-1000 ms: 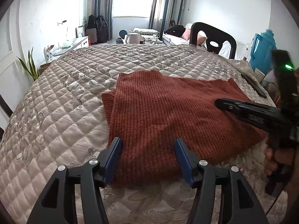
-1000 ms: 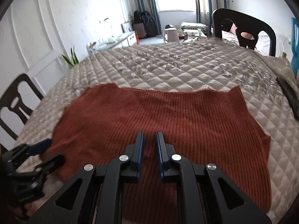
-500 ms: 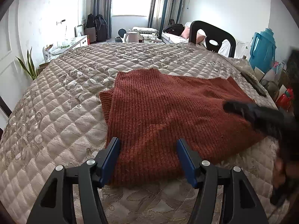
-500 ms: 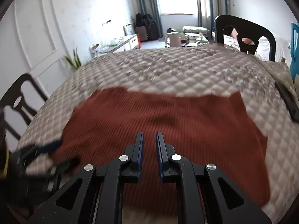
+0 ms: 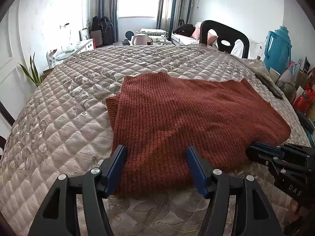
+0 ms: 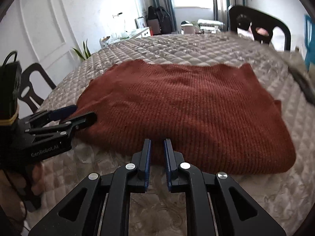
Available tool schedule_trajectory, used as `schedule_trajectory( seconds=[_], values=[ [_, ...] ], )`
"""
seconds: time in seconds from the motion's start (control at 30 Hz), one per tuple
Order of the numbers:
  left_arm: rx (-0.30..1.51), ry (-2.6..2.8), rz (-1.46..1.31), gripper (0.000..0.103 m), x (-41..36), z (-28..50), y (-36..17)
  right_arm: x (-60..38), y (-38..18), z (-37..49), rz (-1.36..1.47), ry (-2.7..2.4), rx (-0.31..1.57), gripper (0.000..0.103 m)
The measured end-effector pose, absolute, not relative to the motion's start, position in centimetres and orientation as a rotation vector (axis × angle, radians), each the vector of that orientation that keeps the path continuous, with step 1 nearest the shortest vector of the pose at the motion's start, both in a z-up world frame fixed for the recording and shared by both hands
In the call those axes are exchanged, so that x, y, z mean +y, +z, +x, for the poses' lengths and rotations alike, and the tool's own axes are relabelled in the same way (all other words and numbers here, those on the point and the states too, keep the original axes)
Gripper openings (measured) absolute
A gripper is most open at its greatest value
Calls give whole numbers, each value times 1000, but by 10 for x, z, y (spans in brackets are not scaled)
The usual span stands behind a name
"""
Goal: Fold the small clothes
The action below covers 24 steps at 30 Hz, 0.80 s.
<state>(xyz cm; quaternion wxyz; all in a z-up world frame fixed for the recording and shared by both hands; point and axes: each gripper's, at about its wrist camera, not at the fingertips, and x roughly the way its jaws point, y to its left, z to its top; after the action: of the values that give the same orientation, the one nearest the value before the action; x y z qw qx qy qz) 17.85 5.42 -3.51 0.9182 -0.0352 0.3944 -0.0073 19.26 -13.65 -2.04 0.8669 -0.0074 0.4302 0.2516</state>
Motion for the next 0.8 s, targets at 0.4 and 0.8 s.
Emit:
schedule_trajectory(
  seconds=[0.4,0.8],
  values=[
    [742,9,-177,66,90,142,-17,-137,-22,183,-27,502,899,13],
    [820,-65,-364,66,119,182,-42,-143,-1,165,4,514,807,13]
  ],
)
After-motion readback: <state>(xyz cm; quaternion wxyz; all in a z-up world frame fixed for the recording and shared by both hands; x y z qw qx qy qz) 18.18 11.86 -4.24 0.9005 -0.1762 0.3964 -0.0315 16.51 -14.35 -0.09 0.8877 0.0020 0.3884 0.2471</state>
